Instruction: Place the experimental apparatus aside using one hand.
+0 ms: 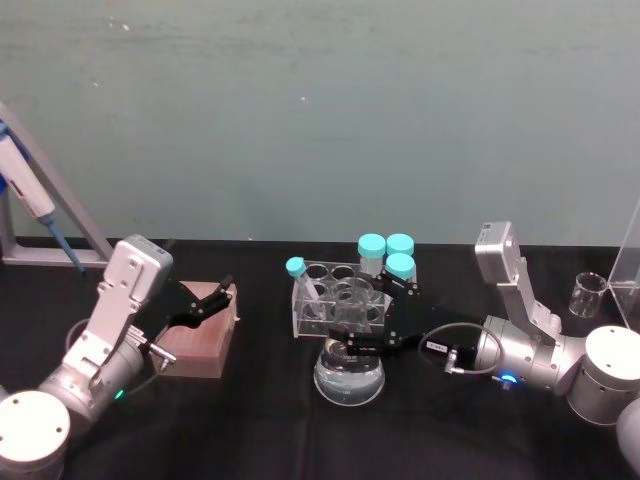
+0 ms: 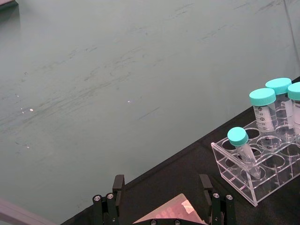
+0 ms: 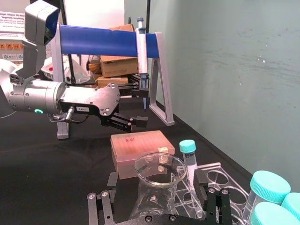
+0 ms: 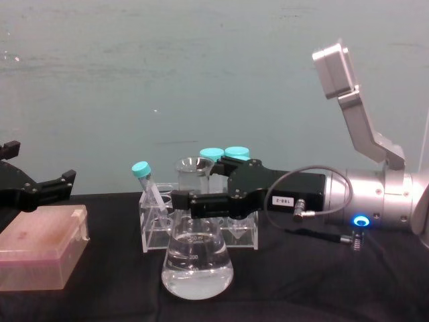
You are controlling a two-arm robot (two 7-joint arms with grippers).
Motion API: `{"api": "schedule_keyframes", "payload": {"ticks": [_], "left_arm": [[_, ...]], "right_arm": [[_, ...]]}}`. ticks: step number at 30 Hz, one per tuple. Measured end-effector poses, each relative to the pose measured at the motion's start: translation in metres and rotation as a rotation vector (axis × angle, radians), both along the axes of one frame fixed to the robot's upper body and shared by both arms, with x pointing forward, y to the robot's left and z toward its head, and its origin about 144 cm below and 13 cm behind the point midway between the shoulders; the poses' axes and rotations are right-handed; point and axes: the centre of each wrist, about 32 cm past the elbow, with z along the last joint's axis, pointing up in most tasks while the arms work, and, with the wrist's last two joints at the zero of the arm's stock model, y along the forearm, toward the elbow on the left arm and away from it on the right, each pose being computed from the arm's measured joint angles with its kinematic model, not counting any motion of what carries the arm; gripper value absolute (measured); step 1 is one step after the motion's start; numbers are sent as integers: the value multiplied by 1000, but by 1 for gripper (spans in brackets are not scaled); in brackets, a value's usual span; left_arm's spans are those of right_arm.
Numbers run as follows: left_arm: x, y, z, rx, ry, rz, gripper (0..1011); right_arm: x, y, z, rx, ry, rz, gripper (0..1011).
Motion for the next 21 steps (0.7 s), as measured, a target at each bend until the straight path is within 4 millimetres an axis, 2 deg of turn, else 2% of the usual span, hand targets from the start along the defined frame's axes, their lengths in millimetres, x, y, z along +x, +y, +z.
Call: {"api": "schedule_keyframes", "payload": {"ticks": [8, 16, 21], "left_arm": [[0, 0, 0, 0, 0, 0, 1000], [0, 0, 0, 0, 0, 0, 1000], [0, 0, 0, 0, 0, 0, 1000]], "right_arm": [[0, 0, 0, 0, 0, 0, 1003], [0, 0, 0, 1, 0, 0, 844], [0, 0, 0, 2, 0, 0, 659]]}}
